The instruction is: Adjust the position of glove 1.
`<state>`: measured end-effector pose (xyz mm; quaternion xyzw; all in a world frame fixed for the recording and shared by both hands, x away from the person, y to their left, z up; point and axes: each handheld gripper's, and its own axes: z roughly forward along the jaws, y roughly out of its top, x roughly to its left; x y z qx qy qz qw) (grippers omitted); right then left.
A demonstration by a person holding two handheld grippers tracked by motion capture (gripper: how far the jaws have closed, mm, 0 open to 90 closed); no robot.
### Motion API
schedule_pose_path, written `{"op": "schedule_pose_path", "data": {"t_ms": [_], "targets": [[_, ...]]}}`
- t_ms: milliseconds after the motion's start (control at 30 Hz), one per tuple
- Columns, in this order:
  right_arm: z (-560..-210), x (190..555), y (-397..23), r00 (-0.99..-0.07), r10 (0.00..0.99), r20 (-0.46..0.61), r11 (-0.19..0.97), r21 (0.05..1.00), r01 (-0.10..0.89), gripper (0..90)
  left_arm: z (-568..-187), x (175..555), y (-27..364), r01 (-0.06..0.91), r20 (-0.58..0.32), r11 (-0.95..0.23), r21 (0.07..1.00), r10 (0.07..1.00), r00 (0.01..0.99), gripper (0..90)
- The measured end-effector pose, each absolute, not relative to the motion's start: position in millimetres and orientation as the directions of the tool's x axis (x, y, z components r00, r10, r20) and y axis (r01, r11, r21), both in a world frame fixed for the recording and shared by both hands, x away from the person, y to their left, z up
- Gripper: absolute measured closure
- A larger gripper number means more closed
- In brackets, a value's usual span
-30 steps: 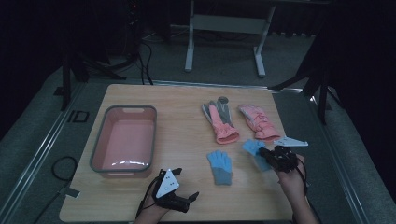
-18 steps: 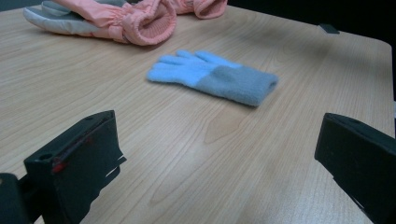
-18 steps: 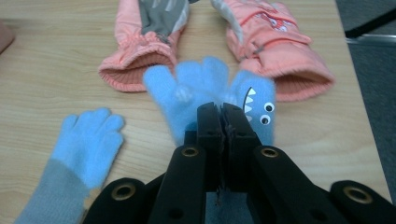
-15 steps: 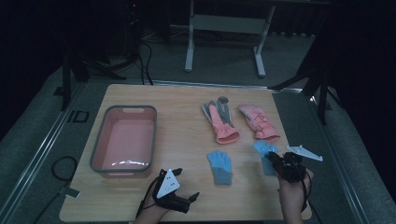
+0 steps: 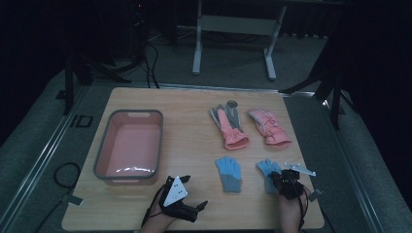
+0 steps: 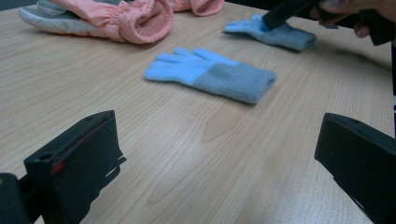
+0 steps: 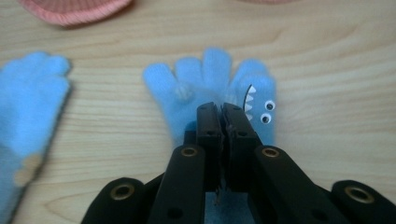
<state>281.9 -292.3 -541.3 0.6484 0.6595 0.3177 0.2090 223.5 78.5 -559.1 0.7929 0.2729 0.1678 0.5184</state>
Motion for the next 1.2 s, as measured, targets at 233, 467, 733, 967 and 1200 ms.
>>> {"op": "schedule_pose_path", "data": {"t_ms": [233,467,733,967,1200], "targets": [[-545,284,-295,-0.099,0.982,0.162,-0.038,0.679,0.733,76.0,-559,223,78,0.257,-0.015,-0.313,0.914,0.609,0.793,0.2],[-522,292,-305,-0.276,0.960,0.051,0.159,0.711,0.685,67.9,-559,224,78,0.260,-0.018,-0.313,0.913,0.607,0.794,0.2],[-517,296,-327,-0.579,0.816,-0.002,0.417,0.695,0.585,66.7,-559,224,78,0.264,-0.021,-0.312,0.913,0.609,0.793,0.2],[-531,300,-330,-0.660,0.751,-0.019,0.499,0.670,0.549,64.6,-559,224,78,0.267,-0.023,-0.312,0.912,0.610,0.792,0.2],[-545,302,-332,-0.650,0.760,-0.002,0.480,0.676,0.559,73.4,-559,224,79,0.260,-0.022,-0.310,0.914,0.604,0.797,0.2]]}}
